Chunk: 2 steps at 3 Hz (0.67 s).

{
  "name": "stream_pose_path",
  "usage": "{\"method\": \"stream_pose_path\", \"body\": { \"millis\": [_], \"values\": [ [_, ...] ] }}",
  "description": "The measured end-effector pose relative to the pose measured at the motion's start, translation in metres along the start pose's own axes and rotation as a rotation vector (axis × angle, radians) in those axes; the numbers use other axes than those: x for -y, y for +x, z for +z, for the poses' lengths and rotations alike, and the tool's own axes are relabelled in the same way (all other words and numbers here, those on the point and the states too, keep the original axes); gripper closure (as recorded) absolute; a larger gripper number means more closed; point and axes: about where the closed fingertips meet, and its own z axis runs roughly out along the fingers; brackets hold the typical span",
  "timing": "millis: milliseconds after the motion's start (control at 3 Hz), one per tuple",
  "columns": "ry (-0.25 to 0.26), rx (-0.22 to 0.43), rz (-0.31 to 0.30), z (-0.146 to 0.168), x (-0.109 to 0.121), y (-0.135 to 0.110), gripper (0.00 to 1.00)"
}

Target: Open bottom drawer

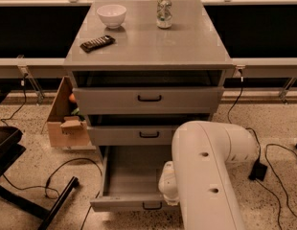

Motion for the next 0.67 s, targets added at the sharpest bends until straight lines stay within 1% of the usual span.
{"method": "stream_pose_path", "body": {
  "millis": [333,667],
  "values": [
    [0.0,0.0,0.0,0.0,0.0,0.0,0.5],
    [0.0,0.0,0.0,0.0,0.0,0.0,0.19]
  ]
}}
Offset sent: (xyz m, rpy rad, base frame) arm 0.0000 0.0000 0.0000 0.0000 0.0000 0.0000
